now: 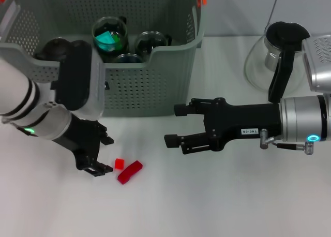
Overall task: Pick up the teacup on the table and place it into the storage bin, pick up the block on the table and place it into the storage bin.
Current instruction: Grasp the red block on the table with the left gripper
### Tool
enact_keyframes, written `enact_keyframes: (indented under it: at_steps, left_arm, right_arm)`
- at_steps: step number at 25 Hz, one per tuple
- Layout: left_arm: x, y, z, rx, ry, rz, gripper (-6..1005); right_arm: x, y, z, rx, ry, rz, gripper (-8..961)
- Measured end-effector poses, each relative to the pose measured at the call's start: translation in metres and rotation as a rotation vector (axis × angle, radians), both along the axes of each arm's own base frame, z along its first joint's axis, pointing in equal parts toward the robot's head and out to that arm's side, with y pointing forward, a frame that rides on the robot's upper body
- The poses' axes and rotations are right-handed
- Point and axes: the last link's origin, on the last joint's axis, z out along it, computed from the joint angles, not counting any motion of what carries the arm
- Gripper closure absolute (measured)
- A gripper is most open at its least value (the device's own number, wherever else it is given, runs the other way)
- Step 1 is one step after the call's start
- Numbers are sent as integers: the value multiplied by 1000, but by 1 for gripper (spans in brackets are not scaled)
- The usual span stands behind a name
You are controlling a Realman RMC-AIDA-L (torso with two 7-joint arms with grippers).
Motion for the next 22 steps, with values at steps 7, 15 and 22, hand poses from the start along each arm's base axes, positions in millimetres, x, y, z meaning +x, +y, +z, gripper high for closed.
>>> enact_keyframes:
  at_steps: [7,15,22]
  left_arm:
    - [11,2,-9,-36,56,-50,300]
    - [17,3,-18,-60,98,-88,339]
    - [22,1,-29,-90,113,-103,353]
  right_arm:
    - [1,0,0,4,2,-9,23]
    - [1,-2,-2,4,6,-7,23]
    - [2,-2,-2,6,-1,-6,23]
